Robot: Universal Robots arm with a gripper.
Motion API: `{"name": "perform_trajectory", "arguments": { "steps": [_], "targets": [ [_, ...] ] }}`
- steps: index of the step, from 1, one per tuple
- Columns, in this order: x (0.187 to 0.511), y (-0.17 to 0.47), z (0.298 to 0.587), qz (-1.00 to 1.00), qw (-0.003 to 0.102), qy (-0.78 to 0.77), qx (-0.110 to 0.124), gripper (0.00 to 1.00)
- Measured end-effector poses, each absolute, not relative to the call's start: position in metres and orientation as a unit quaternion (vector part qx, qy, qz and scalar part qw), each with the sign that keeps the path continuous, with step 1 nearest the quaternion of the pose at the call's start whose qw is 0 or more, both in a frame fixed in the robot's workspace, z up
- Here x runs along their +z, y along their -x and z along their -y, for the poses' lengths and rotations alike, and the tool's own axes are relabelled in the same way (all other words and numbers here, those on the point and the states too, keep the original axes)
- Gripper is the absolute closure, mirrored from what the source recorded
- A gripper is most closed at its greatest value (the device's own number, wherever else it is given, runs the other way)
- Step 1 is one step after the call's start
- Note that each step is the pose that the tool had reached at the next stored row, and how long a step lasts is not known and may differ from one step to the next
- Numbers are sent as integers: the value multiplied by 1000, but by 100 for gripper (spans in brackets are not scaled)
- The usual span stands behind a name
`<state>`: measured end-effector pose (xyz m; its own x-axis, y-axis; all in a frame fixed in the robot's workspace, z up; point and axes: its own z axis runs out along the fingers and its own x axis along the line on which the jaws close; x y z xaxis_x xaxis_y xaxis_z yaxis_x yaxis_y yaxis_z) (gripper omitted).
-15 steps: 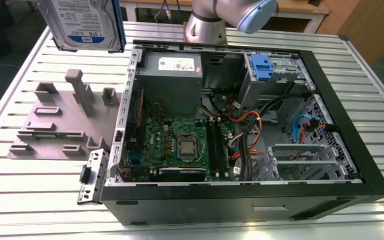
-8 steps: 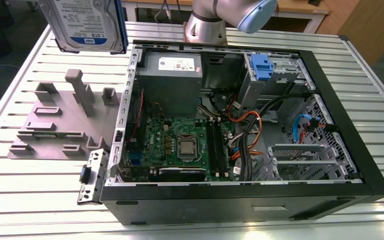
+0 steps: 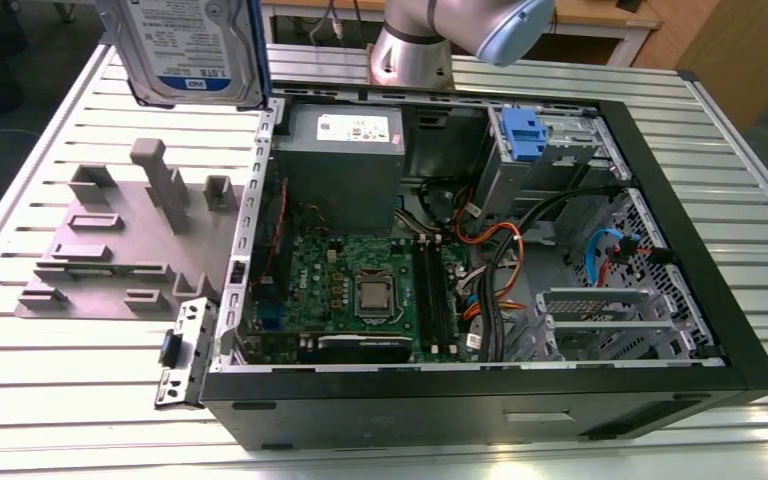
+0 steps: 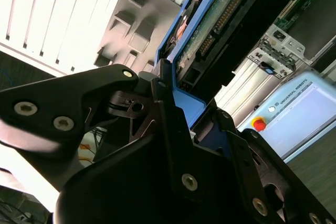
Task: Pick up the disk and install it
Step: 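Pick up the disk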
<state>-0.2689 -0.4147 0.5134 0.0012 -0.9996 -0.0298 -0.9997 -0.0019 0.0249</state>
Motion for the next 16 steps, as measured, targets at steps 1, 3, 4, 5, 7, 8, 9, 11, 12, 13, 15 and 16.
{"name": "perform_trajectory", "arguments": {
  "steps": [1,3,4,5,7,8,9,11,12,13,15,16],
  "targets": [
    [513,266,415,-706,2,708,19,64],
    [513,260,415,-706,1,708,20,64],
    [513,257,415,-706,1,708,20,64],
    [513,254,415,-706,1,708,20,64],
    [513,247,415,-706,1,708,20,64],
    [513,243,415,-706,1,708,20,64],
    [513,239,415,-706,1,708,20,64],
    [513,231,415,-706,0,707,21,64],
    [513,228,415,-706,0,707,21,64],
    [512,225,415,-706,0,708,21,64],
    [512,221,415,-706,0,708,21,64],
    [512,220,415,-706,0,707,21,64]
  ]
}}
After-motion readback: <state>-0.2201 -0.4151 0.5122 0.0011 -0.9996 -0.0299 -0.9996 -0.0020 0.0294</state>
